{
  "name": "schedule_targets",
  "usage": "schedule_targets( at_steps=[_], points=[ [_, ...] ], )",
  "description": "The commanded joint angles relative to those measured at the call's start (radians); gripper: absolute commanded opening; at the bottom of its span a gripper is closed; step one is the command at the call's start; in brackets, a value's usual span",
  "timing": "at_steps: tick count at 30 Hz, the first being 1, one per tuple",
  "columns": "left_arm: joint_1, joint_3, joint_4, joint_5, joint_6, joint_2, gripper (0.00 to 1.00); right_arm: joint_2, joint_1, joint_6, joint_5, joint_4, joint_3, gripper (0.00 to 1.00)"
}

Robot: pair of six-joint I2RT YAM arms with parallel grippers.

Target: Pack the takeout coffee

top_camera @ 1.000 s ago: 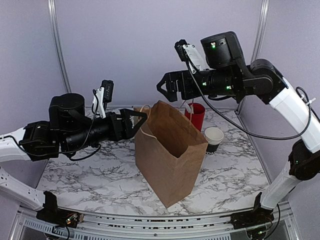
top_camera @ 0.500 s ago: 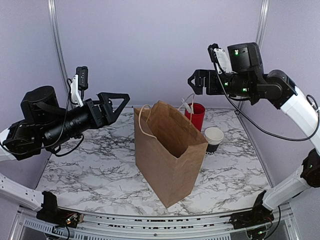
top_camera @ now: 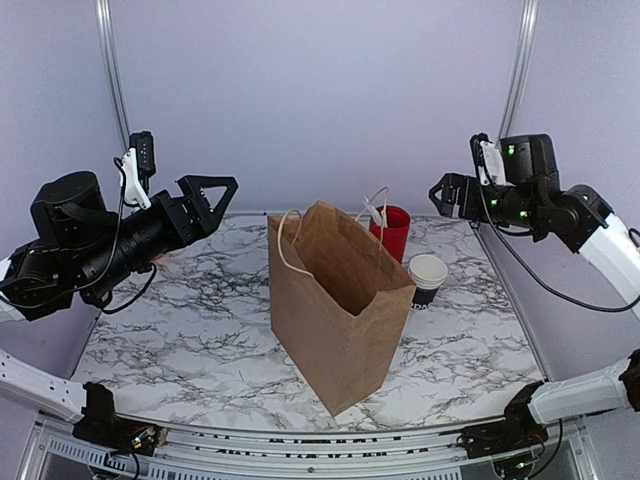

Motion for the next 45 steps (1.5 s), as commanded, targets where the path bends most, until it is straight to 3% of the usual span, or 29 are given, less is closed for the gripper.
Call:
schedule_targets(
  at_steps=[1, 6, 18, 31, 45],
  points=[
    [0.011, 0.007, -0.060, -0.073, -0.052, -0.020, 0.99, -0.031, -0.087, 0.016, -0.120, 0.088, -0.064, 1.00],
    [0.046, 0.013, -0.128, -0.076, -0.106, -0.013, 0.99, -0.035, -0.149, -0.011, -0.219, 0.185, -0.151, 0.99],
    [0.149, 0.018, -0.274, -0.055, -0.203, 0.007, 0.99, 0.089, -0.156, -0.152, -0.256, 0.341, -0.251, 0.94],
    [0.185, 0.080, -0.408, -0.063, -0.276, 0.057, 0.99, 0.325, -0.223, -0.256, -0.434, 0.487, -0.171, 0.69],
    [0.185, 0.088, -0.427, -0.070, -0.298, 0.063, 0.99, 0.490, -0.223, -0.296, -0.534, 0.530, -0.055, 0.63]
  ],
)
